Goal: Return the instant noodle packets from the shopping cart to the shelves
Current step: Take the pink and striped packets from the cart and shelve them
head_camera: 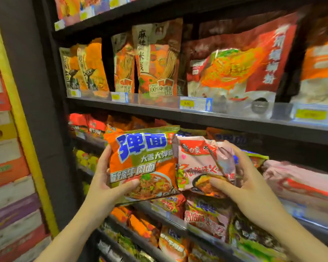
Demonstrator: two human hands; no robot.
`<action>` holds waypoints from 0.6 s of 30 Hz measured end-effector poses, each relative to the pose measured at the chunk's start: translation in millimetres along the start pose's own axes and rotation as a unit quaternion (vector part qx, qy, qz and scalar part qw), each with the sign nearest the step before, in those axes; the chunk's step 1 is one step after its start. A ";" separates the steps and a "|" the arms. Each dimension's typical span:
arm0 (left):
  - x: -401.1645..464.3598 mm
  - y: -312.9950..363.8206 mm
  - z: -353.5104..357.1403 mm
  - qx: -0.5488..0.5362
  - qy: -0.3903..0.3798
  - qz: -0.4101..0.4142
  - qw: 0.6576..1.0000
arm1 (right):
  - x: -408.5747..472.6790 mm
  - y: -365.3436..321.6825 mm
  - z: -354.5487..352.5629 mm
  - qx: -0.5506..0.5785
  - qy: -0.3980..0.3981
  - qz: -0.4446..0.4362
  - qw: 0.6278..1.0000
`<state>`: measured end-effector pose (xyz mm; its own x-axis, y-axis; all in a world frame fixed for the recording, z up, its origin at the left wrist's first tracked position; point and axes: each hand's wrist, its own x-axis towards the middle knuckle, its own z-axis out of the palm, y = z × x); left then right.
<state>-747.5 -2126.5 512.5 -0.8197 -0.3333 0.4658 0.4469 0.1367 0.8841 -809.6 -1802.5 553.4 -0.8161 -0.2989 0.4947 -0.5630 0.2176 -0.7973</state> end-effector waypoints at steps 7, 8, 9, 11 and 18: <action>30.5 -7.0 45.6 -0.060 -0.130 -0.001 0.990 | -45.3 -18.7 -29.5 -0.041 0.109 0.062 0.991; 30.3 -7.7 53.5 -0.066 -0.150 0.001 0.986 | -54.2 -22.3 -33.5 -0.041 0.124 0.074 0.989; 30.1 -9.2 62.0 -0.072 -0.168 0.004 0.983 | -63.4 -25.0 -37.0 -0.046 0.138 0.089 0.985; 29.2 -12.1 79.2 -0.085 -0.195 0.008 0.977 | -81.7 -25.9 -45.2 -0.059 0.169 0.094 0.979; 18.6 -15.1 132.3 -0.115 -0.267 0.007 0.957 | -133.2 -24.3 -80.0 -0.038 0.259 0.124 0.957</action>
<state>-816.8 -2011.3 512.7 -0.8521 0.1999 0.4837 0.4753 -0.0909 0.8751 -697.7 -1693.7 534.5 -0.8700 0.2678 0.4141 -0.3353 0.2945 -0.8949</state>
